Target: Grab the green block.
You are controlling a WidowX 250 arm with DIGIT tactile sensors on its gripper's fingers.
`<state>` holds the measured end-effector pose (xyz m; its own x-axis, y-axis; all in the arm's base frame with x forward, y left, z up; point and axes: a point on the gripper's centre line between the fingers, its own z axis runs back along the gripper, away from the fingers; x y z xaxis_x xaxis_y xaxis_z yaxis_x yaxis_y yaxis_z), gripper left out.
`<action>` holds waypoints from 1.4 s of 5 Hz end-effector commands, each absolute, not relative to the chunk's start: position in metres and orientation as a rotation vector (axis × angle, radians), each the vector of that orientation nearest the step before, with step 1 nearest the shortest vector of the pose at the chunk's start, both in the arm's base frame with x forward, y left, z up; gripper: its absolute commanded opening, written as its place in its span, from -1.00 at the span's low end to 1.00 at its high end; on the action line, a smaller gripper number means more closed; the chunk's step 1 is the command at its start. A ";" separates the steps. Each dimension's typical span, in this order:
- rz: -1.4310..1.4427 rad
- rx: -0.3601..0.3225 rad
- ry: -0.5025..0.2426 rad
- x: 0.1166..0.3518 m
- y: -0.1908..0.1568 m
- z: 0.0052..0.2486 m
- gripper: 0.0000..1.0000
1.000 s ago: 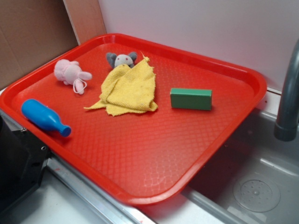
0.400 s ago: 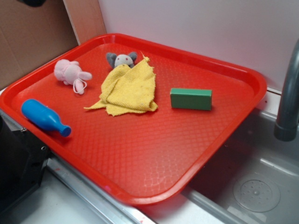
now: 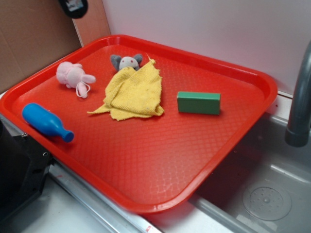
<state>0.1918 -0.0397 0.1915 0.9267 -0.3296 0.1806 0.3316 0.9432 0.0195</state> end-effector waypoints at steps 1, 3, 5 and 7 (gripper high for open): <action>-0.554 -0.011 -0.205 0.225 -0.071 0.167 1.00; -0.725 -0.016 -0.194 0.251 -0.101 0.128 1.00; -0.786 -0.026 -0.118 0.266 -0.112 0.086 1.00; -0.800 0.005 -0.033 0.282 -0.118 0.048 1.00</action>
<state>0.2788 -0.1084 0.0341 0.7146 -0.6990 -0.0269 0.6991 0.7149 -0.0073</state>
